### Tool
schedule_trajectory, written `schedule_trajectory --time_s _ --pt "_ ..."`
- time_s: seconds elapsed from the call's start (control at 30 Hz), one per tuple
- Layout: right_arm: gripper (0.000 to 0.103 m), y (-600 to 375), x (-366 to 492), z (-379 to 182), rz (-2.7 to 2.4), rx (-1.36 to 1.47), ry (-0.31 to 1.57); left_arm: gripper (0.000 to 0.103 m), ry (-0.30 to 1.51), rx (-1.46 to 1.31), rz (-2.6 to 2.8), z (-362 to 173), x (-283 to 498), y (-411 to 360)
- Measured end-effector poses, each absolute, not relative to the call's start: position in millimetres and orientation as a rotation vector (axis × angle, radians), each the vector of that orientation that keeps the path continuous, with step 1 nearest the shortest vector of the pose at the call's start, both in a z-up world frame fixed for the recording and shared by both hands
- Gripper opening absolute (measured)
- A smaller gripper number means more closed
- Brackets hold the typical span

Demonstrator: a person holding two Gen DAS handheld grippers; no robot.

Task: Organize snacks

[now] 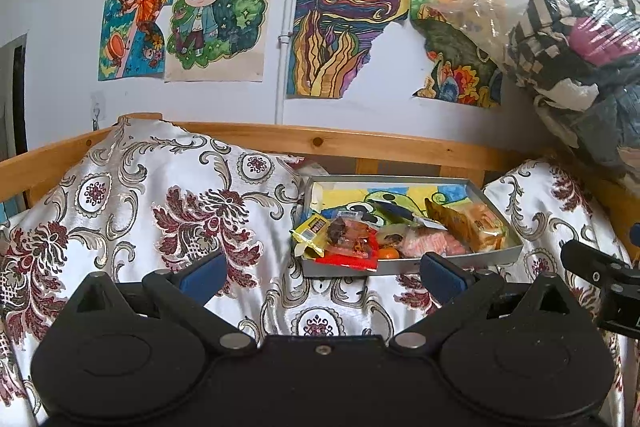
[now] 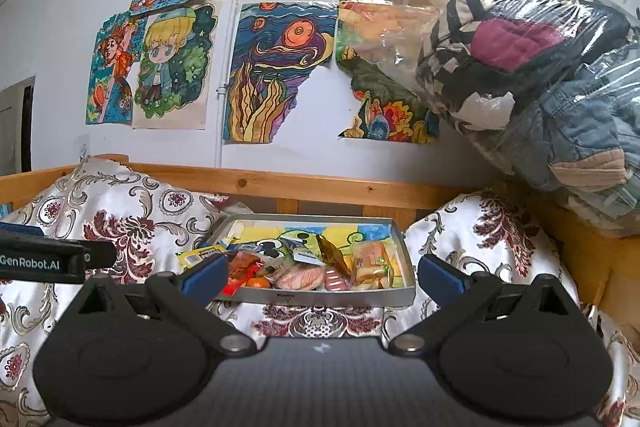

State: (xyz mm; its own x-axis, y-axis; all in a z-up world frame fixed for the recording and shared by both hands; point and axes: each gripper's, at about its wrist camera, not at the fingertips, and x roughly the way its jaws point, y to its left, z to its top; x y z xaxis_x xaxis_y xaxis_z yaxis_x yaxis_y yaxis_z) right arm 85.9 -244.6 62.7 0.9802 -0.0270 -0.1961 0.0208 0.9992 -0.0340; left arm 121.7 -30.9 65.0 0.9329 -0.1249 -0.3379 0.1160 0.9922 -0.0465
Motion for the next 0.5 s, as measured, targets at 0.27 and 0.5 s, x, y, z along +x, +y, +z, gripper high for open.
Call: schedule_trajectory --time_s 0.27,0.5 --pt "0.103 -245.9 76.2 57.4 -0.047 -0.012 0.216 0.102 0.326 0.012 -0.132 55.2 108.0 -28.0" --pt "0.103 -244.3 72.5 51.0 -0.037 0.012 0.263 0.102 0.341 -0.004 -0.125 44.6 100.9 -17.4"
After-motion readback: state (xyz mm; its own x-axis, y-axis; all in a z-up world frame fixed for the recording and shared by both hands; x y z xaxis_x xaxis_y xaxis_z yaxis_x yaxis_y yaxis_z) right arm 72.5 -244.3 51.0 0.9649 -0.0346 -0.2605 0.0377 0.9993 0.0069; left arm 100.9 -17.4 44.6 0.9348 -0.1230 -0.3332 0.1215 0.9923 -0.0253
